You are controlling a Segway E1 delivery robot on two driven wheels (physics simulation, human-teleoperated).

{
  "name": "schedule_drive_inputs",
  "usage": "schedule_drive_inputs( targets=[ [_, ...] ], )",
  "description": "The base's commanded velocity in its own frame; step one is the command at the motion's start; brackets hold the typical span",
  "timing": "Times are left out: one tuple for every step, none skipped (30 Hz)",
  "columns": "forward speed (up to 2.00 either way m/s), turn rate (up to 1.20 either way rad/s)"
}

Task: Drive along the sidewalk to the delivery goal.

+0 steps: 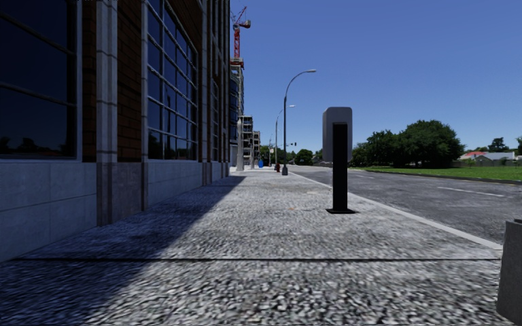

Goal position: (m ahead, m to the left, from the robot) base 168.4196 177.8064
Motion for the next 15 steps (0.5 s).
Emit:
schedule_drive_inputs(
  targets=[
    [2.0,0.0],
    [2.0,0.0],
    [2.0,0.0],
    [2.0,0.0],
    [2.0,0.0],
    [2.0,0.0],
    [2.0,0.0],
    [2.0,0.0],
    [2.0,0.0],
    [2.0,0.0],
    [2.0,0.0],
    [2.0,0.0],
    [2.0,0.0],
    [2.0,0.0],
    [2.0,0.0]
  ],
)
